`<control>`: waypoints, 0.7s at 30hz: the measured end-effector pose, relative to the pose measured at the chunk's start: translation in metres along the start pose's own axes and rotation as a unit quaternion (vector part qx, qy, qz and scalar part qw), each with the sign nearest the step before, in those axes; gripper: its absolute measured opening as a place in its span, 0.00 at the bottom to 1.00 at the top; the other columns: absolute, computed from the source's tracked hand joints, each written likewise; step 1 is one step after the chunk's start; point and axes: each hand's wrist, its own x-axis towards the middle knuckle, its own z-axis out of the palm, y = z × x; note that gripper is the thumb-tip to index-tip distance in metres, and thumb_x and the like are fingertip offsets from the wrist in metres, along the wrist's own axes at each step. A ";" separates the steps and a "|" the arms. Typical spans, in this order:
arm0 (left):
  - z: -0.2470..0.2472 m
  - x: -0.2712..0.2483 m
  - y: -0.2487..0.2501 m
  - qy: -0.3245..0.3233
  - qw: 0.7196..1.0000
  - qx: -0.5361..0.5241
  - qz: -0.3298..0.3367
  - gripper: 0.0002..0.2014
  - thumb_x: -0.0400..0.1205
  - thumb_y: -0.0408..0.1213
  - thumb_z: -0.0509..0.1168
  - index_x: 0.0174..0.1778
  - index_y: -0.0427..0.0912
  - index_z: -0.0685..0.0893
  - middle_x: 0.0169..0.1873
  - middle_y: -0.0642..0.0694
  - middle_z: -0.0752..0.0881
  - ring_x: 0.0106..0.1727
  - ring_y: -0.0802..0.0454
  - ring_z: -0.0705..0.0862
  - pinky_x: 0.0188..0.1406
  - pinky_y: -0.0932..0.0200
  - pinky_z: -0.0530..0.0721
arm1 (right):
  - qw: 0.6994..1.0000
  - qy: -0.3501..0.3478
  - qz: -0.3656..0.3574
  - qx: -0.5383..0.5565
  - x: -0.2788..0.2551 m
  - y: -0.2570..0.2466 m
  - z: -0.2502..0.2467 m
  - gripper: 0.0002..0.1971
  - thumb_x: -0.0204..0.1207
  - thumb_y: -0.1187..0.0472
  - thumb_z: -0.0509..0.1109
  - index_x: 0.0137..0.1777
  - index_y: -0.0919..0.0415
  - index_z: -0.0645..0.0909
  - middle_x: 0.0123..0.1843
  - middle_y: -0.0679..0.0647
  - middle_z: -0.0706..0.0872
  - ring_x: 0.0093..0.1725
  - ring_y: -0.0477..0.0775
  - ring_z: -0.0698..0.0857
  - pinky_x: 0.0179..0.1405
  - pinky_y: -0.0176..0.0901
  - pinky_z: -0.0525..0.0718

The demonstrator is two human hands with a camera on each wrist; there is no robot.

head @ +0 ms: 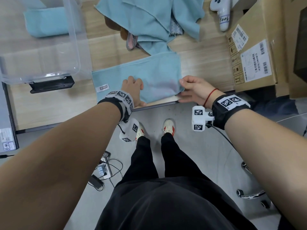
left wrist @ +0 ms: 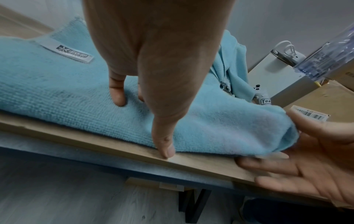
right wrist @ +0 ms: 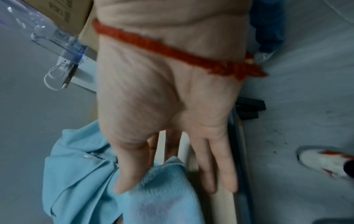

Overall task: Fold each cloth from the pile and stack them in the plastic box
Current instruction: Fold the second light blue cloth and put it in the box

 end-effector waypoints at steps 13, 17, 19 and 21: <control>-0.003 0.002 -0.003 -0.014 1.000 0.002 0.009 0.32 0.65 0.50 0.81 0.58 0.47 0.72 0.61 0.43 0.69 0.60 0.44 0.69 0.60 0.54 0.71 | 0.978 0.137 -0.115 0.105 0.020 -0.003 0.006 0.07 0.73 0.75 0.73 0.42 0.62 0.82 0.34 0.52 0.87 0.35 0.49 0.86 0.41 0.40 0.85; -0.007 0.002 -0.002 -0.023 1.000 0.006 0.012 0.32 0.65 0.50 0.81 0.58 0.47 0.72 0.61 0.43 0.69 0.60 0.43 0.69 0.60 0.53 0.72 | 0.964 0.226 -0.104 -0.096 0.023 0.007 -0.009 0.16 0.68 0.79 0.74 0.38 0.54 0.82 0.36 0.50 0.84 0.37 0.46 0.82 0.45 0.39 0.84; -0.008 0.003 -0.002 -0.029 0.999 0.008 0.012 0.32 0.65 0.51 0.81 0.58 0.47 0.73 0.62 0.43 0.69 0.61 0.43 0.69 0.60 0.52 0.72 | 0.938 0.280 -0.077 -0.188 0.025 0.012 -0.013 0.19 0.69 0.79 0.69 0.36 0.50 0.81 0.39 0.51 0.86 0.39 0.48 0.83 0.47 0.41 0.84; -0.010 0.004 -0.003 -0.039 0.999 0.002 0.011 0.31 0.66 0.52 0.80 0.58 0.47 0.73 0.61 0.43 0.69 0.61 0.43 0.70 0.60 0.50 0.74 | 0.918 0.323 -0.072 -0.216 0.027 0.013 -0.014 0.17 0.71 0.76 0.63 0.37 0.50 0.79 0.45 0.54 0.90 0.42 0.50 0.85 0.48 0.41 0.84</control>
